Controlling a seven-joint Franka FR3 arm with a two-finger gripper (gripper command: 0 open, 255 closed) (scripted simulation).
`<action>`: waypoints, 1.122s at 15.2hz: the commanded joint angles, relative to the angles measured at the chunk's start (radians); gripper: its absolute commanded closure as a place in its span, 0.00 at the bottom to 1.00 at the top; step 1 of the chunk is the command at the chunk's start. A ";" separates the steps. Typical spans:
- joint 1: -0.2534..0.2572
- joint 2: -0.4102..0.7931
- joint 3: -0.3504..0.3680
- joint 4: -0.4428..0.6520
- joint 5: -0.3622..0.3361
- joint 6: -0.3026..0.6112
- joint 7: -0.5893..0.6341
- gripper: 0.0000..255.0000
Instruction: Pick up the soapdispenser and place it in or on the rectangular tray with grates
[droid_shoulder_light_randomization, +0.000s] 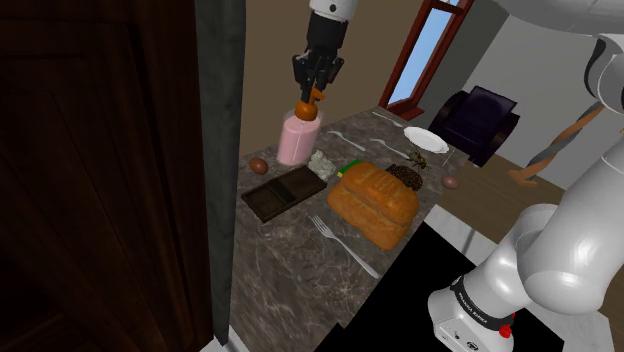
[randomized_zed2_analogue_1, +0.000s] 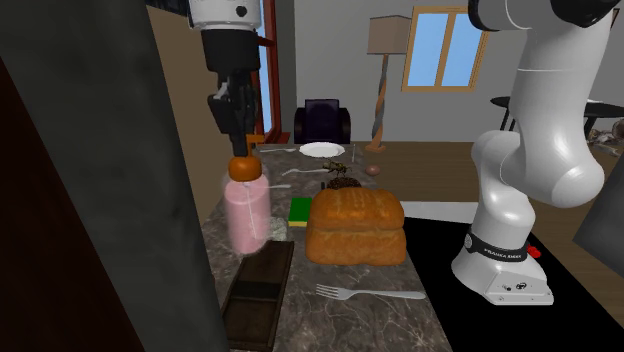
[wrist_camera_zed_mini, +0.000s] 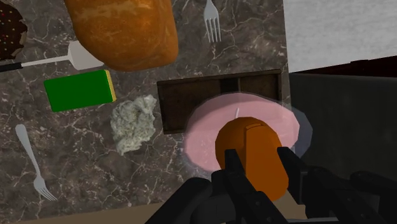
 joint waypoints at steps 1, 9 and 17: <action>0.001 -0.006 0.001 -0.035 0.000 0.030 0.002 1.00; 0.001 -0.008 0.001 -0.145 0.000 0.138 0.003 1.00; 0.001 0.004 0.001 -0.238 -0.001 0.242 0.004 1.00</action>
